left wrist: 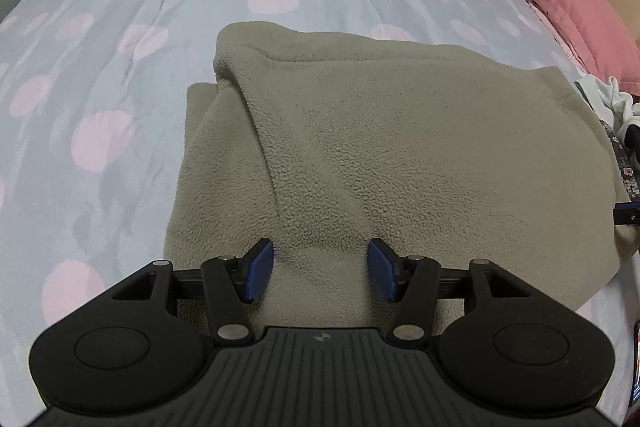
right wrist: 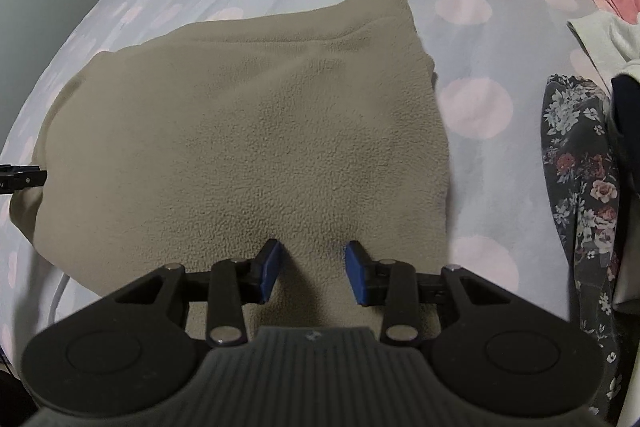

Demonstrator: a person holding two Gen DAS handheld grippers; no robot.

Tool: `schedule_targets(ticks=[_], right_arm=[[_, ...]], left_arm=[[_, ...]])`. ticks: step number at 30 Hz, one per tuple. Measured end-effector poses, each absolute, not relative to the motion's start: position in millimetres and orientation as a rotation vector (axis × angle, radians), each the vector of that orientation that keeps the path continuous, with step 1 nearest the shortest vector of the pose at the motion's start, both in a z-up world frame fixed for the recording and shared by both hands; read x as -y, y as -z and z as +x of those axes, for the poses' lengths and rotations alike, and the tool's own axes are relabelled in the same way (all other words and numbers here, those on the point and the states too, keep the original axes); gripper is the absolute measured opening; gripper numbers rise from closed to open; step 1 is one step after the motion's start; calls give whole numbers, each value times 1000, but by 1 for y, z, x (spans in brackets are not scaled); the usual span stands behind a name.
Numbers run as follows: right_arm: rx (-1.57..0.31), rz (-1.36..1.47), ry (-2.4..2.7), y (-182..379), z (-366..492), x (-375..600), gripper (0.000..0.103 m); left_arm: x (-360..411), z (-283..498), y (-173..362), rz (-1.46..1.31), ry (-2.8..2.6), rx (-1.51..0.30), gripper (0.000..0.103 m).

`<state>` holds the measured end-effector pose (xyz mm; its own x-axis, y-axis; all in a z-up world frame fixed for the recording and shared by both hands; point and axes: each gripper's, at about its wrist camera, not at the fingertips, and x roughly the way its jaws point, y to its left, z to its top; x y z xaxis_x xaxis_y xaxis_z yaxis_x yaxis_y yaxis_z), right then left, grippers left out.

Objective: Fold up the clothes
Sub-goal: 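Grasp the folded hoodie edge with both grippers and lift it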

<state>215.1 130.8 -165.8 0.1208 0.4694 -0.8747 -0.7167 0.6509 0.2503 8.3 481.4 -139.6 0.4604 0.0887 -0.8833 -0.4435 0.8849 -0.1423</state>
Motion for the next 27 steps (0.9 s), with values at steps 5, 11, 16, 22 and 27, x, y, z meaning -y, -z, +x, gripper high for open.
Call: schedule_targets(ticks=[5,11,16,22,27], right_arm=[[-1157,-251,-882,162,215,-130,43],[-1077,-189,-868,139,226,-121,62],[-1056,-70,-794,136,246,-108,66],[-1095,-43,-753,152,260,-111,73],[-1143,-4,-735,171,272,-113,80]], left_arm=[[-481,8,130,-372,-325,-1046,51],[-493,4,106,-379,-333,-973,51],[-524,1,99,-440,-376,-900,58],[-558,2,120,-506,-395,-906,62],[-579,-1,142,-625,-376,-894,75]])
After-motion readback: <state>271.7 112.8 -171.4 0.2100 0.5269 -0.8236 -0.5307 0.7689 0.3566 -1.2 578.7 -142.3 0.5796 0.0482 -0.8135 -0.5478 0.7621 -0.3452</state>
